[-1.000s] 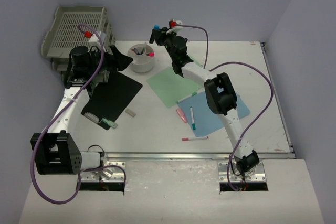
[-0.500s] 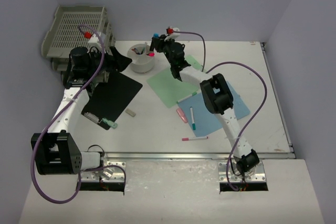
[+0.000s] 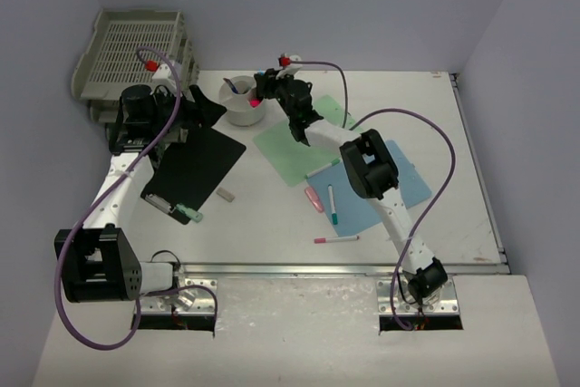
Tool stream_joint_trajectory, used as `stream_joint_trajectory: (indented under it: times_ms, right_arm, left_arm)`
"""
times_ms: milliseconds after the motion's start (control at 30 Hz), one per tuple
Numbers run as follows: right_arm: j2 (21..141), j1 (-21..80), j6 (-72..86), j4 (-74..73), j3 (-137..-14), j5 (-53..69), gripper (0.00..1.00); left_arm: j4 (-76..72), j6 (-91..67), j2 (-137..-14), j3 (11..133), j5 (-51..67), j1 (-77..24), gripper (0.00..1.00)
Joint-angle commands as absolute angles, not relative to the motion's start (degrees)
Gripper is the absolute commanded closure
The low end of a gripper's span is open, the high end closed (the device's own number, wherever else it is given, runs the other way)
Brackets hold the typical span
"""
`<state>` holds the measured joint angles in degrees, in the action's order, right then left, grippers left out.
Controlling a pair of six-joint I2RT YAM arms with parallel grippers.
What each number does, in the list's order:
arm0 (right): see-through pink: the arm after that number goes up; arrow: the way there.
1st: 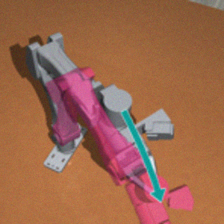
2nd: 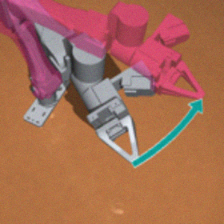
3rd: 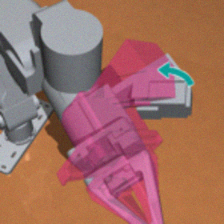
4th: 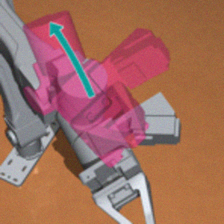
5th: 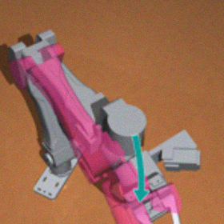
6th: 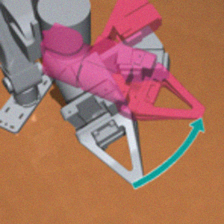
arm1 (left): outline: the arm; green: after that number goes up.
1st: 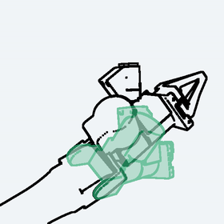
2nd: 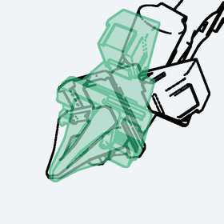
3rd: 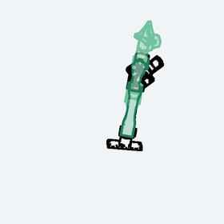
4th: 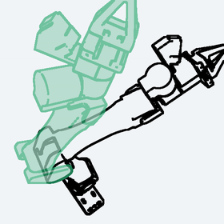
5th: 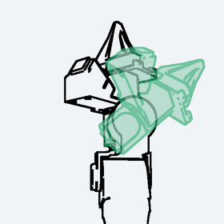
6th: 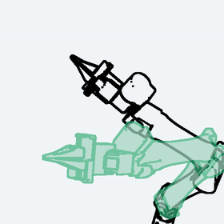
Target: Organize the desk
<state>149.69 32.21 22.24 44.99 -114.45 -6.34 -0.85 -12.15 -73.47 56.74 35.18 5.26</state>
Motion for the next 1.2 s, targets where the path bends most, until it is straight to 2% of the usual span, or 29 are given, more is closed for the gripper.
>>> stream_joint_trajectory:
  times_ms: [0,133,267,467,600,667,933,1033,1167]
  right_arm:
    - [145.0,32.6,20.5,49.2,-111.7,-4.6,0.58]
    - [139.8,32.7,16.2,52.9,-105.6,-2.8,0.57]
    - [130.3,32.6,10.5,59.5,-92.1,-1.6,0.55]
    - [112.7,32.1,5.2,61.3,-73.6,-1.4,0.53]
    - [104.2,31.6,5.3,52.2,-65.6,-2.0,0.55]
    - [98.8,31.4,5.6,43.1,-62.2,-4.4,0.57]
    - [85.0,30.7,17.0,-2.7,-55.0,-8.3,0.61]
    - [83.2,30.7,21.3,-13.0,-51.7,-8.9,0.64]
    - [82.0,30.7,24.9,-18.3,-48.1,-9.2,0.66]
  left_arm:
    - [-2.8,-11.2,-71.3,57.0,35.2,6.1,0.27]
    - [-2.8,-10.6,-70.1,56.6,34.8,6.1,0.27]
    - [-3.1,-9.6,-68.5,55.1,34.2,6.1,0.27]
    - [-3.5,-8.0,-65.6,52.4,33.0,6.1,0.27]
    - [-3.2,-6.0,-64.0,50.9,32.0,6.1,0.27]
    - [-2.2,-4.1,-62.7,50.0,30.6,6.1,0.27]
    - [-0.5,3.7,-56.5,45.4,26.9,6.0,0.26]
    - [-0.7,4.4,-55.3,43.8,26.6,6.0,0.26]
    - [-1.2,4.3,-55.2,43.1,26.5,6.0,0.26]
